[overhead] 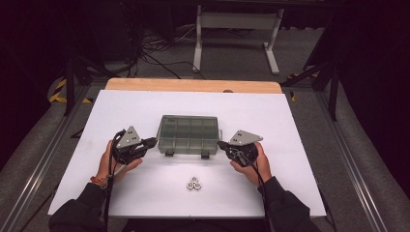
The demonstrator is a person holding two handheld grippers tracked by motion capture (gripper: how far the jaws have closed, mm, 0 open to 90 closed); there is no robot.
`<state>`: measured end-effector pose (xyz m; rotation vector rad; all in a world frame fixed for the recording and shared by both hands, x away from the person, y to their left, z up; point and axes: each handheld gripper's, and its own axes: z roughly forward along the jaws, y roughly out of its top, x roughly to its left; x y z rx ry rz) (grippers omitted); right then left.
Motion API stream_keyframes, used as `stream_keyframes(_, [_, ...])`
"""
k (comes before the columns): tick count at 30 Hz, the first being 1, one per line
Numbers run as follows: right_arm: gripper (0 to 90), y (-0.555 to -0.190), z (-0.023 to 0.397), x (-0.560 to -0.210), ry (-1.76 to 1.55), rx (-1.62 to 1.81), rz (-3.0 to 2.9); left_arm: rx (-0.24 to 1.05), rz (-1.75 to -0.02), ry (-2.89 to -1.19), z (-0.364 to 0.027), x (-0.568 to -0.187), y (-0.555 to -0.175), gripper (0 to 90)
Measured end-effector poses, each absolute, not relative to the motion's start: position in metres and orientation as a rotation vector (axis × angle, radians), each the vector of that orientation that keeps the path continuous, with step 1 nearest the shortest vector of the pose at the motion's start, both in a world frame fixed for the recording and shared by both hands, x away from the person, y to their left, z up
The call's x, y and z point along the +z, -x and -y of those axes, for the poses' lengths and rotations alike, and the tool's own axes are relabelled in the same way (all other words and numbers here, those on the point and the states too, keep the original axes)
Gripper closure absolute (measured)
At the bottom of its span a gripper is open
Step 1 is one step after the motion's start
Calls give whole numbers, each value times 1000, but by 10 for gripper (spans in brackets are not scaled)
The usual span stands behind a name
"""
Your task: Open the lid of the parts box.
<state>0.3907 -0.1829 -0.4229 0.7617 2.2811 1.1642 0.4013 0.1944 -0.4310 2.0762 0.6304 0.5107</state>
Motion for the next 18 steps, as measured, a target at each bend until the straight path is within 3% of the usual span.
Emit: stream_keyframes(18, [855,-398,183,-416,-790,1167,-2184,551,-637,-2036,-193,-423,-406,828])
